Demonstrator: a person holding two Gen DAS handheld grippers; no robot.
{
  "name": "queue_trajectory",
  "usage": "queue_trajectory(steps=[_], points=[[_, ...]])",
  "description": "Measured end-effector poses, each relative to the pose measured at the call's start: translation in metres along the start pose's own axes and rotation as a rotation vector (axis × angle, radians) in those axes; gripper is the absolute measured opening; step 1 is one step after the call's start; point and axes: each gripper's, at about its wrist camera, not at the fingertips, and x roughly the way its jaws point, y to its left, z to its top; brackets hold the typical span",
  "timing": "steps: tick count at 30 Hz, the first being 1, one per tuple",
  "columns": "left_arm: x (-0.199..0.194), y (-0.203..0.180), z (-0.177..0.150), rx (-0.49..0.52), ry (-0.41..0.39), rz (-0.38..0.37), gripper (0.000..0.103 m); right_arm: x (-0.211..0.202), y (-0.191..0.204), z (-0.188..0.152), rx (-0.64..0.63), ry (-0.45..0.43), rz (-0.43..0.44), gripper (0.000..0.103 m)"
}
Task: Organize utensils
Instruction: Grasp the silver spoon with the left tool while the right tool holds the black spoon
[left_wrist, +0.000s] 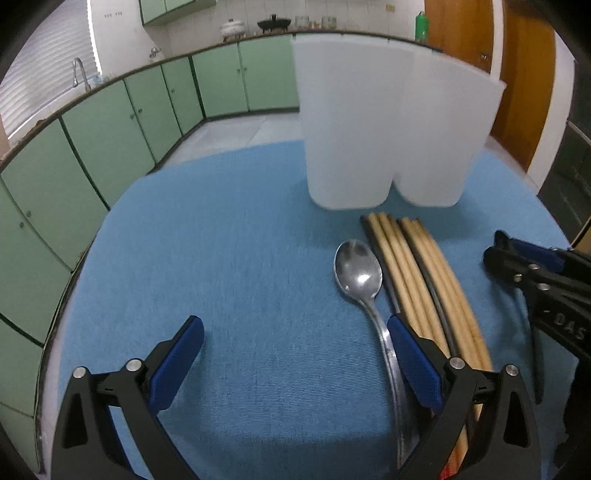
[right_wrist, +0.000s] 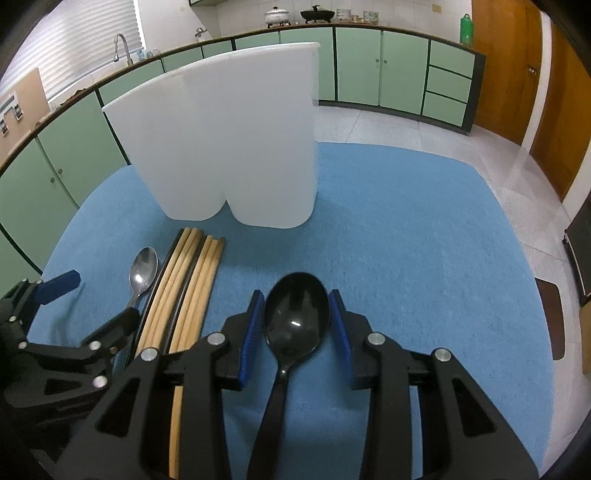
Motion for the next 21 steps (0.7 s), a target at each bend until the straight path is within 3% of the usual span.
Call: queue_trajectory(steps=[8, 16, 21], points=[[0.003, 0.023, 0.002, -0.028, 0.004, 0.049, 0.098, 0.003, 0.007, -0.006, -0.048, -0.001, -0.083, 0.034], [0.008, 0.022, 0.012, -0.004, -0.006, 0.0, 0.096, 0.01, 0.003, 0.001, -0.087, 0.004, -0.119, 0.04], [0.02, 0.016, 0.028, 0.021, -0.009, 0.013, 0.096, 0.014, -0.005, 0.005, -0.07, 0.02, -0.103, 0.045]])
